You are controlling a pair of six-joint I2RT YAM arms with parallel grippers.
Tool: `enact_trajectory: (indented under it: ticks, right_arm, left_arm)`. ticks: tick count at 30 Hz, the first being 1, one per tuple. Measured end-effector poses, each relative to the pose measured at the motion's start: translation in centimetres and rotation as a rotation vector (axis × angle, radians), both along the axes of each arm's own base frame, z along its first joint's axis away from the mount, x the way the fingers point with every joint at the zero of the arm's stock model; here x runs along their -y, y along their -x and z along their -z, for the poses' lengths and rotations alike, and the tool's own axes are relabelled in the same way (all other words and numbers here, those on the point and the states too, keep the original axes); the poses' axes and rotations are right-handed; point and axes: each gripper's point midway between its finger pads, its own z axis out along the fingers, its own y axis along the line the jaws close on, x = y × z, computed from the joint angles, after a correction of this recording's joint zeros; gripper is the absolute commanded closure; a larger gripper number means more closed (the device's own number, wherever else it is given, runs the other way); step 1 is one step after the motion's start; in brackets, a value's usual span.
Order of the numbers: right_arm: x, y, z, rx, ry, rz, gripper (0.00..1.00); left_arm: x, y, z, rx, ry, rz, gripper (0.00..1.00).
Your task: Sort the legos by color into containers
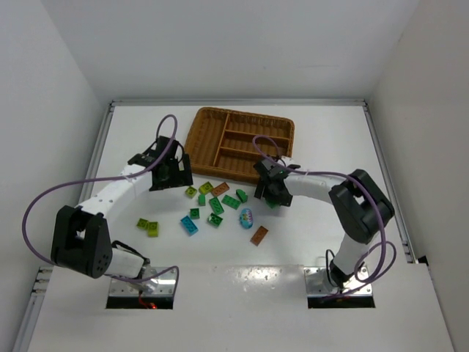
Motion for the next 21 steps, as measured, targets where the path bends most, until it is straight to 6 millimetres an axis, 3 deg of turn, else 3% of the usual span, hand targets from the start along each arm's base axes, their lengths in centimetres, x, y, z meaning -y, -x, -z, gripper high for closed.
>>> enact_trajectory:
  ticks: [12, 16, 19, 21]
  right_arm:
    - [1.8, 1.0, -0.2, 0.030, 0.078, 0.000, 0.59]
    - [2.0, 1.2, -0.3, 0.032, 0.075, -0.001, 0.77]
    - [2.0, 1.3, -1.0, 0.049, 0.066, -0.015, 0.77]
    - [1.9, 1.2, -2.6, 0.085, 0.044, -0.029, 0.77]
  left_arm:
    - [0.0, 0.0, 0.3, -0.011, -0.003, 0.000, 0.00]
    - [0.0, 0.0, 0.4, -0.012, -0.004, 0.000, 0.00]
    - [0.0, 0.0, 0.4, -0.012, -0.004, 0.000, 0.00]
    - [0.0, 0.0, 0.4, -0.012, -0.005, -0.001, 0.00]
